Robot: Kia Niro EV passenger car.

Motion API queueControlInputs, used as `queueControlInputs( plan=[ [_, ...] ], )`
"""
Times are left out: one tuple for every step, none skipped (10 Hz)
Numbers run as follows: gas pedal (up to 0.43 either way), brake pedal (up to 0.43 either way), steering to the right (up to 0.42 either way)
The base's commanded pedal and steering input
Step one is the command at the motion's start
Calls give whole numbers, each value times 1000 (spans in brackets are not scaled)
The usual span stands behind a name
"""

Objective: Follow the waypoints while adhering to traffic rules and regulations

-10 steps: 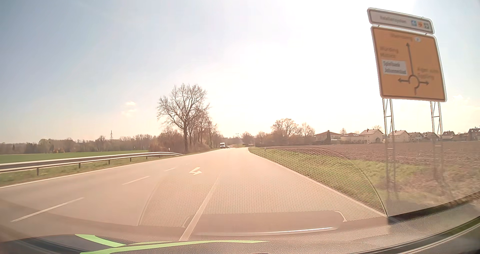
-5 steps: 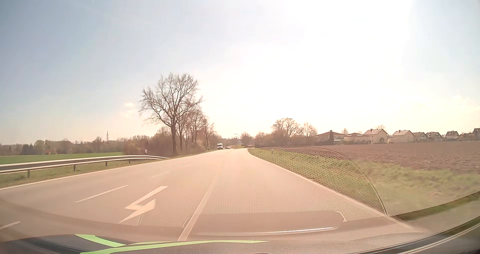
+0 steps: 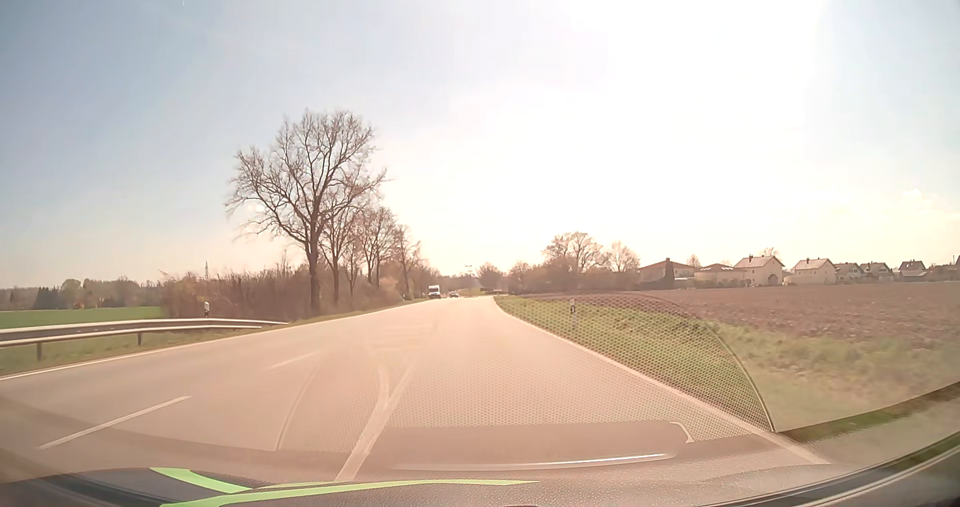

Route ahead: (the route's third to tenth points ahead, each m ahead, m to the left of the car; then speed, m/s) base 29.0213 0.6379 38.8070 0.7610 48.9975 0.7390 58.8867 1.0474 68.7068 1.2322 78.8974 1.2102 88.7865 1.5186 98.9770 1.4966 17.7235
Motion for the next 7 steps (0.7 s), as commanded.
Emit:
queueControlInputs(
  plan=[
    [118, 0, -2],
    [118, 0, -3],
    [118, 0, -3],
    [110, 0, -3],
    [110, 0, -3],
    [110, 0, -3],
    [110, 0, -3]
  ],
)
